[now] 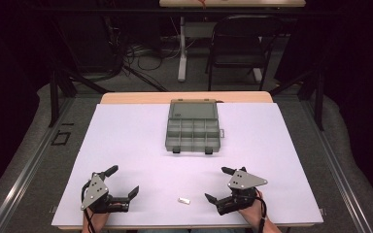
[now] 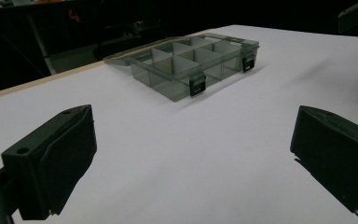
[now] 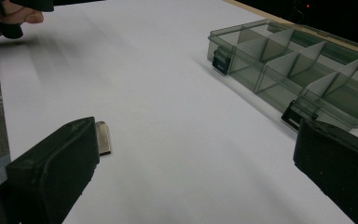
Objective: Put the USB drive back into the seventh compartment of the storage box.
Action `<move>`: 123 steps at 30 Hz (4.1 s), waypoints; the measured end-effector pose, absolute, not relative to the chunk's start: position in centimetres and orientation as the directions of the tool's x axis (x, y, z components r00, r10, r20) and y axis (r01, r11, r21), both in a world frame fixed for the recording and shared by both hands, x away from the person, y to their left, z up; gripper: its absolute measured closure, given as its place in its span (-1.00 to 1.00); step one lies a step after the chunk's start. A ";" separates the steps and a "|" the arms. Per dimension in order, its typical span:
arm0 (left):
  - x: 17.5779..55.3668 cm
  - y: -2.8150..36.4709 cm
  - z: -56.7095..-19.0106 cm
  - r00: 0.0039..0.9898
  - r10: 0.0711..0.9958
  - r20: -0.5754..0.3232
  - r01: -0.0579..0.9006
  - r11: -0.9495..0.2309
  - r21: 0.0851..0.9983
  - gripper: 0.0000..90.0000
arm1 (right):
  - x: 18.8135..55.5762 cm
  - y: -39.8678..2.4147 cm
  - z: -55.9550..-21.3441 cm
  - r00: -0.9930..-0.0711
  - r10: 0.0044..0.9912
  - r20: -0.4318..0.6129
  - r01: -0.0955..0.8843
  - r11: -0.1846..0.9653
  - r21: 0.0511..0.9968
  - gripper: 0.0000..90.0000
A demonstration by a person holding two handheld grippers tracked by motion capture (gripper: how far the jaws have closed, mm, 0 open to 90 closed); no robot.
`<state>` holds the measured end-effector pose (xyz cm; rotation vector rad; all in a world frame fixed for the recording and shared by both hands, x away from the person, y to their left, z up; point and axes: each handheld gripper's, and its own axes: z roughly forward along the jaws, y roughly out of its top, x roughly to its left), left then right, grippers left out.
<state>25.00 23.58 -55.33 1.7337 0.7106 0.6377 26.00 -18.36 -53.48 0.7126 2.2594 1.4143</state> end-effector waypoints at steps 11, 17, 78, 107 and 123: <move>25.0 23.6 -55.3 0.675 0.735 0.066 0.144 -0.218 0.965 -0.99 | 26.4 -16.6 -53.9 -0.808 0.588 -0.032 0.240 0.378 0.894 -1.00; 25.0 23.6 -55.3 0.672 0.737 0.066 0.144 -0.218 0.965 -1.00 | 26.4 -15.8 -54.1 -0.811 0.584 -0.030 0.244 0.384 0.891 -1.00; 25.1 23.5 -55.4 0.685 0.725 0.069 0.154 -0.237 0.959 -0.99 | 26.7 -10.4 -56.9 -0.937 0.348 0.014 0.224 0.570 0.790 0.57; 25.0 23.4 -55.4 0.690 0.720 0.074 0.151 -0.243 0.958 -0.99 | 26.6 -10.7 -56.3 -0.938 0.346 -0.031 0.186 0.576 0.796 0.76; 25.0 23.4 -55.4 0.693 0.717 0.072 0.151 -0.242 0.958 -0.99 | 26.6 -11.5 -55.0 -0.928 0.369 -0.051 0.176 0.555 0.813 0.76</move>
